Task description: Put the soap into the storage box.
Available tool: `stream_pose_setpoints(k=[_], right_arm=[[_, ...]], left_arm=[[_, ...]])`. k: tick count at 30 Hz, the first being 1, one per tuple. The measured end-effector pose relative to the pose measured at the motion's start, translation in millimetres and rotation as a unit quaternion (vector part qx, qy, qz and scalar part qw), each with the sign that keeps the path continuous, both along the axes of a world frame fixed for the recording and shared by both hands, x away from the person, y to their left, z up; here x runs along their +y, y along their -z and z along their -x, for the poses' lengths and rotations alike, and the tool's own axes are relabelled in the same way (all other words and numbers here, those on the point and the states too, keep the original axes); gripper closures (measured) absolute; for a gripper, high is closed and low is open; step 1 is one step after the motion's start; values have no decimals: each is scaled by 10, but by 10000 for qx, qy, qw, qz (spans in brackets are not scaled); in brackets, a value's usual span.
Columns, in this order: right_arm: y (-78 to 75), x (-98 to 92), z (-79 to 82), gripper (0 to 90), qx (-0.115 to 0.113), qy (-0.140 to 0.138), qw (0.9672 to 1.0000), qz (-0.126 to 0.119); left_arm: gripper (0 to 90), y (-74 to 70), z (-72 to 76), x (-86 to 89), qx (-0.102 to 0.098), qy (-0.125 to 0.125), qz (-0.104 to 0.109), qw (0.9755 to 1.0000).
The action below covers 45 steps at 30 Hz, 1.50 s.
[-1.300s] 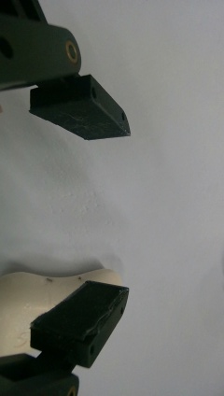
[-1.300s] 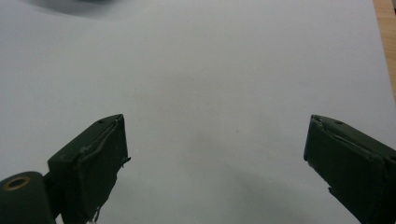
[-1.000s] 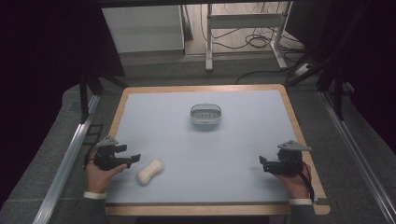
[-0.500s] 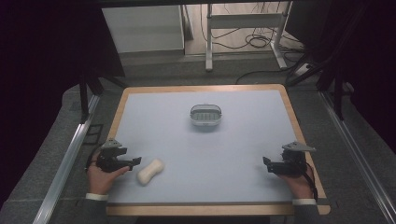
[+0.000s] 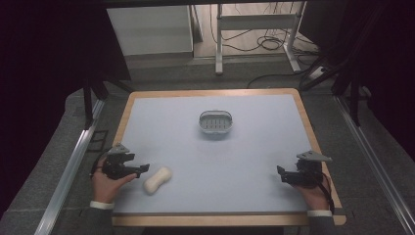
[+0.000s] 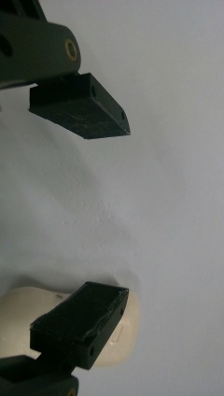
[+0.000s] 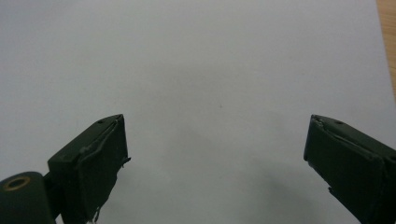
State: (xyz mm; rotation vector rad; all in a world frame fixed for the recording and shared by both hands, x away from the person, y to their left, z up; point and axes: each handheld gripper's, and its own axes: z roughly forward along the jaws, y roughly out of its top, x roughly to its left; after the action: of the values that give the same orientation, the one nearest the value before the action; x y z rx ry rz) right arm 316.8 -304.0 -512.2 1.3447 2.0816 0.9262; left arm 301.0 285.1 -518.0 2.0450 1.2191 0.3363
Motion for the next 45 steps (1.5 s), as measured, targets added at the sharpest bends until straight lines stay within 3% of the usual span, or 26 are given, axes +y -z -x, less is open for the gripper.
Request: stream_pose_setpoints(k=[12,17,23,26,31,35,39,41,45], right_arm=[[-37,-13,59,60,-132,6,9999,16],[-34,38,65,60,-128,-59,9999,66],[-38,55,76,60,-149,-74,9998,77],[-33,55,75,60,-133,-76,9998,82],[-24,68,80,60,-122,-104,9998,90],[-10,77,79,60,-106,-107,9998,86],[12,80,70,60,-78,-100,9998,133],[11,84,73,60,-81,-98,9998,128],[12,86,73,60,-81,-101,9998,147]], left_arm=[[188,-329,12,-134,150,399,-257,9988],[188,-422,34,-220,372,582,-471,9965],[195,-486,18,-339,450,797,-583,9941],[218,-489,22,-395,448,858,-618,9934],[220,-431,31,-504,610,966,-812,9901],[227,-389,39,-546,712,993,-835,9890],[227,-323,41,-579,943,1070,-925,9854],[224,-252,46,-625,1111,1139,-1016,9820],[232,-202,43,-673,1169,1155,-1073,9806]])
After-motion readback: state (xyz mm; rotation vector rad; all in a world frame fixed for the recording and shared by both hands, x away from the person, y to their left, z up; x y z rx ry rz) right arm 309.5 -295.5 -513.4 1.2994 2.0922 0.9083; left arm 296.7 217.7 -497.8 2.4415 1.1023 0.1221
